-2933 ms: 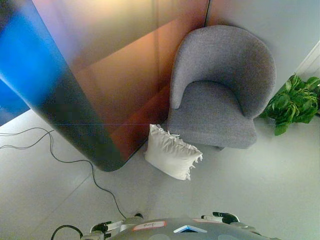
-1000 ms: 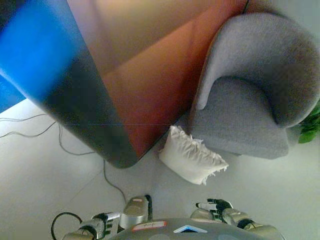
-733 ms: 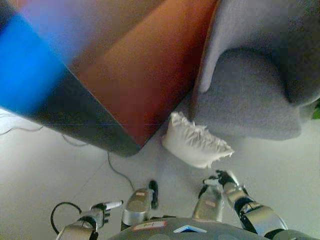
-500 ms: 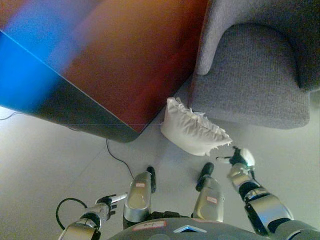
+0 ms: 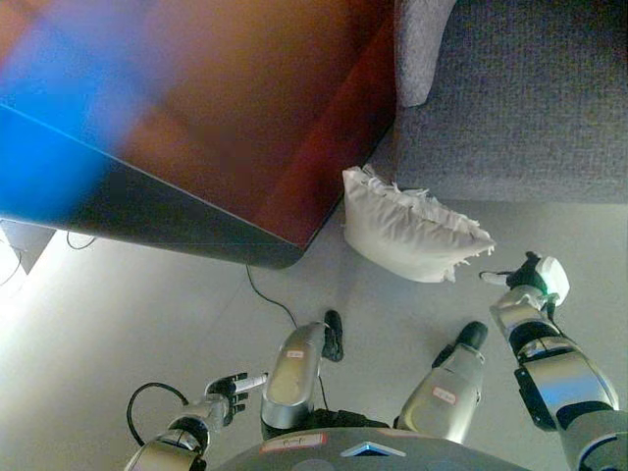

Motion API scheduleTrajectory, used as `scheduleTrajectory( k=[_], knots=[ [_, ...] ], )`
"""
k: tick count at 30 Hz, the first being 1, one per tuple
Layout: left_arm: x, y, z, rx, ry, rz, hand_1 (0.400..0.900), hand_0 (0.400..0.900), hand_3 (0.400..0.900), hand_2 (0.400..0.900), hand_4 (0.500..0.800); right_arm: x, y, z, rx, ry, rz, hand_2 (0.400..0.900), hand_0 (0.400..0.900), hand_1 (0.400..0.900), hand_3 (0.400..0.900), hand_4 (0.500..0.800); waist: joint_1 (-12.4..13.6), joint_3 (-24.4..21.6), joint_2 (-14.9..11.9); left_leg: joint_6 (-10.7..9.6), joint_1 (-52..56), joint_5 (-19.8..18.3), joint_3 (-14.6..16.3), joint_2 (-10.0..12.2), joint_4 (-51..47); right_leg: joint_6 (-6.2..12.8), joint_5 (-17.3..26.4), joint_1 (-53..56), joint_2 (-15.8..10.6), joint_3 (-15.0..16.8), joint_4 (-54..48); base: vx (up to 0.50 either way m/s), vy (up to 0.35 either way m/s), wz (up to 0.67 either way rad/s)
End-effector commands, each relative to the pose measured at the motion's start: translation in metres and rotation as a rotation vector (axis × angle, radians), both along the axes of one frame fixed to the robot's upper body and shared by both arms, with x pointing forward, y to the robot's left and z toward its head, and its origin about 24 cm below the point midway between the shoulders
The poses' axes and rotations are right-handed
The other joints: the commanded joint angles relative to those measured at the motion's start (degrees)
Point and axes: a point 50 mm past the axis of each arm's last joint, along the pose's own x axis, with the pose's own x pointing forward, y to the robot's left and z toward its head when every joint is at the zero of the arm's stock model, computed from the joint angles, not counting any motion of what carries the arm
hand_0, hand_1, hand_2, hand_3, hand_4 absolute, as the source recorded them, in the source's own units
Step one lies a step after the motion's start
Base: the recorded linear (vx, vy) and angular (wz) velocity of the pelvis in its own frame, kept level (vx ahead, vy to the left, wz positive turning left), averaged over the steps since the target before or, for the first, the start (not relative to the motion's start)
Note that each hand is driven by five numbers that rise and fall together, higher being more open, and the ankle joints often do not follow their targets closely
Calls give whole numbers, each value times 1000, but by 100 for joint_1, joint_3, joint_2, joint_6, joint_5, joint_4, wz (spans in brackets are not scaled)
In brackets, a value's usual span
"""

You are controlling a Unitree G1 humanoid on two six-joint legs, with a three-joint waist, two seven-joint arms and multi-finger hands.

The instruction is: Pick up the pillow and put it on the sofa.

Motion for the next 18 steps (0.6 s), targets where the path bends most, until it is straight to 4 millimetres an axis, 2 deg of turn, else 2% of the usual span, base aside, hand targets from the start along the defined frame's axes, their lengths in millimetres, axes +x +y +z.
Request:
scheduleTrajectory(
  k=[1, 6, 7, 8, 18],
  knots=[
    [-32, 31, -1, 87, 88, 11, 900, 900, 900, 900, 800, 36, -13, 54, -51, -98, 90, 900, 900, 900, 900, 800, 184, 255, -21, -91, -477, 375, -332, 111, -25, -264, 84, 238, -219, 315, -17, 0, 0, 0],
    [-33, 33, 0, 79, 85, 21, 900, 900, 900, 900, 800, 54, -11, 79, -12, -134, 149, 900, 900, 900, 900, 800, 239, 453, -3, -96, -755, 393, -384, 152, 138, -323, -54, -106, -130, 413, 311, -12, -31, 2],
    [-36, 31, -1, 73, 87, 22, 900, 900, 900, 900, 800, 56, -12, 84, -13, -136, 162, 900, 900, 900, 900, 800, 261, 500, 42, -138, -757, 227, -431, 182, 264, -282, -241, -146, -99, 474, 504, 57, -1, 0],
    [-37, 30, -2, 68, 87, 22, 900, 900, 900, 900, 800, 58, -12, 88, -19, -139, 169, 900, 900, 900, 900, 800, 269, 524, 61, -134, -796, 226, -434, 186, 293, -290, -271, -196, -95, 494, 560, 67, 9, 1],
    [-56, 24, -6, 35, 126, 3, 900, 900, 900, 900, 800, 85, -10, 148, -48, -191, 285, 900, 900, 900, 900, 800, 382, 671, 298, -132, -1145, 225, -552, 107, 541, -386, -590, -834, -46, 752, 1309, 33, 30, 8]
  ],
)
